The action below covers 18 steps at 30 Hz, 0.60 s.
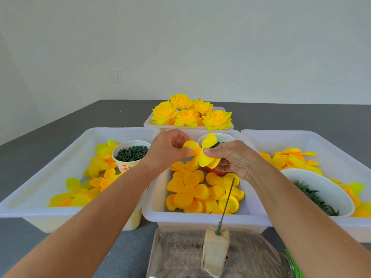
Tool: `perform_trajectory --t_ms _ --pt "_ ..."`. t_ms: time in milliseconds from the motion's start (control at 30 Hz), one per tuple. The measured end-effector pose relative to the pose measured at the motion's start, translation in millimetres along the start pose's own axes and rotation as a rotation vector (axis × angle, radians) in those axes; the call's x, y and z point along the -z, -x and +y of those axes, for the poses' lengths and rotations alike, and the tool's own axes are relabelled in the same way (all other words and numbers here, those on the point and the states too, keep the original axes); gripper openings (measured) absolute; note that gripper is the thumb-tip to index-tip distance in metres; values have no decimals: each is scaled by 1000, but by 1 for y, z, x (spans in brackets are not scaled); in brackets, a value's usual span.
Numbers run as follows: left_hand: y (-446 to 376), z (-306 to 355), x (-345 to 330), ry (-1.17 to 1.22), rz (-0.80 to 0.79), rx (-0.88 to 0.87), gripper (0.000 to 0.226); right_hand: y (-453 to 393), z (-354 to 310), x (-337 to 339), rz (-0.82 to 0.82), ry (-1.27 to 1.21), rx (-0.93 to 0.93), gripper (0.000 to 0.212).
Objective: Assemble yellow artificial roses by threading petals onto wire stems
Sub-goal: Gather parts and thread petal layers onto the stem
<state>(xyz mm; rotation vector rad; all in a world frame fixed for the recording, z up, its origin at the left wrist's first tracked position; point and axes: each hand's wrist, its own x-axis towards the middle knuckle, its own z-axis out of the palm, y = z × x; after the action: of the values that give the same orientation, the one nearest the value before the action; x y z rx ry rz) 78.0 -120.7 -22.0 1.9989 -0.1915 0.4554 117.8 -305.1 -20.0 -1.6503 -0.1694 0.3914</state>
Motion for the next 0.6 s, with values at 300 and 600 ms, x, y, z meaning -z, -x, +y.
perform_trajectory --t_ms 300,600 --pt "11 17 -4 -99 -241 -28 39 3 0 -11 -79 15 3 30" --pt "6 12 1 187 -73 27 21 4 -5 -8 -252 -242 44 11"
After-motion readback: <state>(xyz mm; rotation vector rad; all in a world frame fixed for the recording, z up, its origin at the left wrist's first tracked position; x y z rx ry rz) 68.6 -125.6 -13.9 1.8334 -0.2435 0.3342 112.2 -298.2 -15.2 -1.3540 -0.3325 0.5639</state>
